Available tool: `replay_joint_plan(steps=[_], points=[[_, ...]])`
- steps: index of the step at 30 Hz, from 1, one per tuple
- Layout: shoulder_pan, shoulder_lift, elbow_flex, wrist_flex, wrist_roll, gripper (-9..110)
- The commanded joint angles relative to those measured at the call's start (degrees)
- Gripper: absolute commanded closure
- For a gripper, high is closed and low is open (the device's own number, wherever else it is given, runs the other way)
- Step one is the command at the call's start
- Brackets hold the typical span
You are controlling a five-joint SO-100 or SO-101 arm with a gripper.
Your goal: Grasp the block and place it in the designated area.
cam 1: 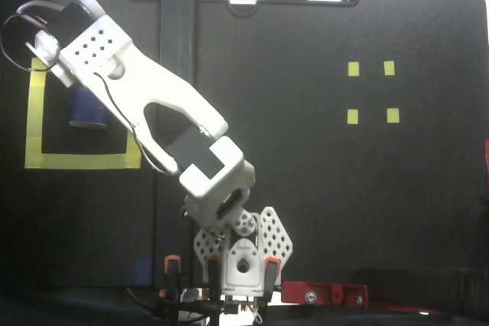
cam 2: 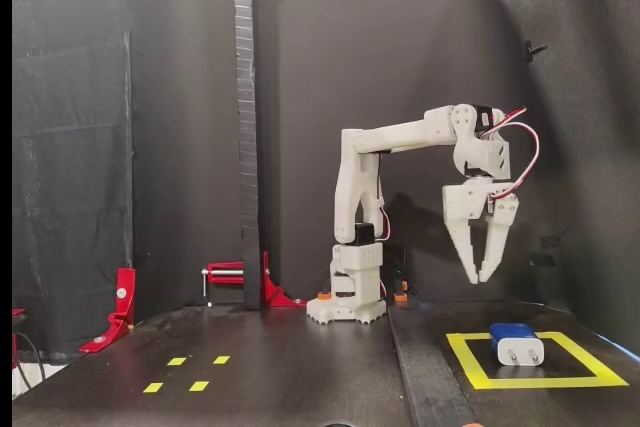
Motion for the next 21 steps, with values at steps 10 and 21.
replay_joint_plan(steps=[10, 21], points=[[3.34, 2.46, 0.70, 0.44, 36.04, 101], [4.66, 2.55, 1.05, -0.53, 36.12, 101]])
